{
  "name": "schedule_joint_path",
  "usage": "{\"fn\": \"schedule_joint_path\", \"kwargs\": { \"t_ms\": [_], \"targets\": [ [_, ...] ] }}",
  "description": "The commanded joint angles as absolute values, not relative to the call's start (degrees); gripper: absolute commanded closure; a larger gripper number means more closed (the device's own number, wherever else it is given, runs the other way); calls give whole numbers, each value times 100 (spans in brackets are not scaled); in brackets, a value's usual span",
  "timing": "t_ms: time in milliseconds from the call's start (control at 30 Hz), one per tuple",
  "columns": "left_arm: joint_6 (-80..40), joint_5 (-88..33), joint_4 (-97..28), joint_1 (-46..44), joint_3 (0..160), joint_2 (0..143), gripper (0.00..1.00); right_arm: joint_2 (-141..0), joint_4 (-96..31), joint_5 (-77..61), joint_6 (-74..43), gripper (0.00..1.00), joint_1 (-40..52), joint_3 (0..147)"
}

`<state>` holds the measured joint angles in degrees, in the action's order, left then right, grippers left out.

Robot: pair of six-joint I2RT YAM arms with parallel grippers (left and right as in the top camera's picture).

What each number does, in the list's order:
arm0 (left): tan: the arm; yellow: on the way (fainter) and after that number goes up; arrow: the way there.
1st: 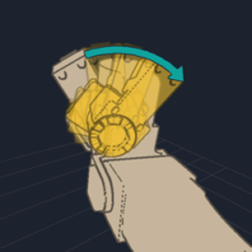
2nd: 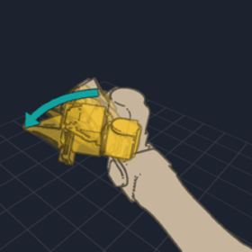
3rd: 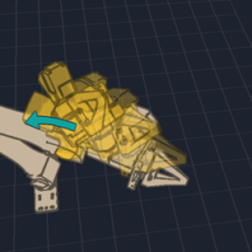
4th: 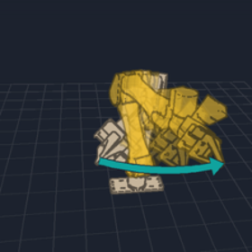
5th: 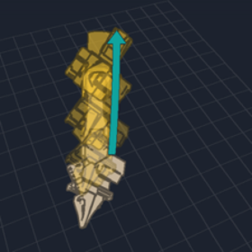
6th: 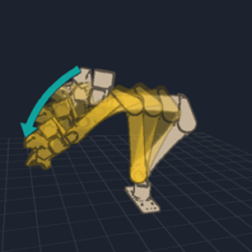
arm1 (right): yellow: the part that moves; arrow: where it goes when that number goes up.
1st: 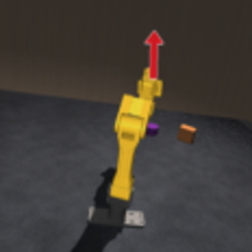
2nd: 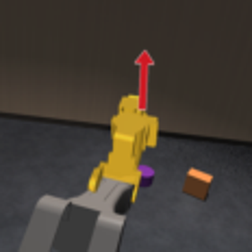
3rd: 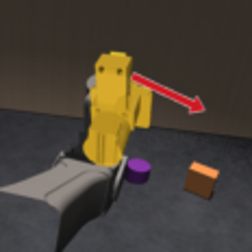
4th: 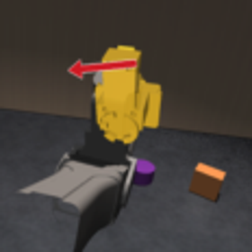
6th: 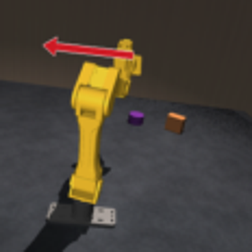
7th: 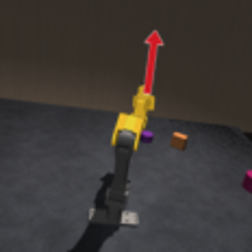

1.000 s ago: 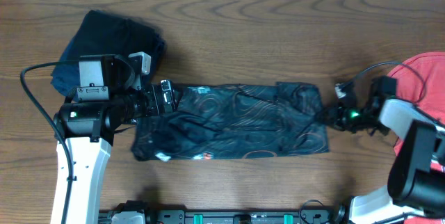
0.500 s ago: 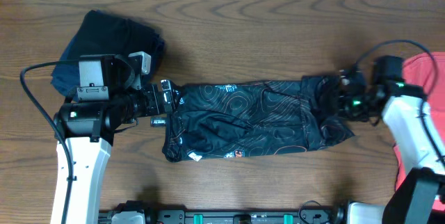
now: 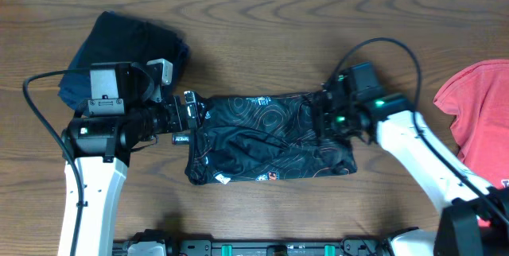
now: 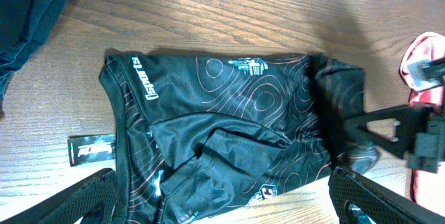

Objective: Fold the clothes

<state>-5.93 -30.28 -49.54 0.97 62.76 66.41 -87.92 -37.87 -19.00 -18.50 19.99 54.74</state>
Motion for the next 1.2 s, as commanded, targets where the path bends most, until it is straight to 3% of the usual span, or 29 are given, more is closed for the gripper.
{"fn": "schedule_joint_path", "kwargs": {
  "t_ms": [0, 167, 200, 300, 367, 533, 700, 833, 1167],
  "targets": [
    [-499, -3083, -4963, 117, 6372, 6622, 2, -9063, -3605, -1863, -2322, 98, 2338, 5544],
    [-499, -3083, -4965, 117, 6372, 6622, 2, -9330, -3249, -2084, -2447, 95, 2694, 5544],
    [-499, -3083, -4965, 117, 6372, 6622, 2, -9373, -3225, -2084, -2484, 89, 2751, 5544],
    [-497, -3083, -4965, 117, 6372, 6622, 2, -9404, -3155, -2281, -2451, 60, 2821, 5546],
    [-499, -3083, -4965, 117, 6372, 6622, 2, -9362, -3065, -2676, -2174, 55, 2794, 5551],
    [-499, -3083, -4967, 117, 6372, 6622, 2, -9024, -3098, -2829, -1918, 59, 2464, 5557],
    [-499, -3083, -4967, 117, 6372, 6622, 2, -8768, -3787, -1953, -1918, 87, 1769, 5557],
    [-497, -3083, -4965, 117, 6372, 6622, 2, -8823, -4270, -1691, -1767, 94, 1345, 5433],
    [-499, -3083, -4921, 117, 6372, 6622, 2, -8895, -3048, -2646, -2014, 96, 1914, 4318]
  ]
}}
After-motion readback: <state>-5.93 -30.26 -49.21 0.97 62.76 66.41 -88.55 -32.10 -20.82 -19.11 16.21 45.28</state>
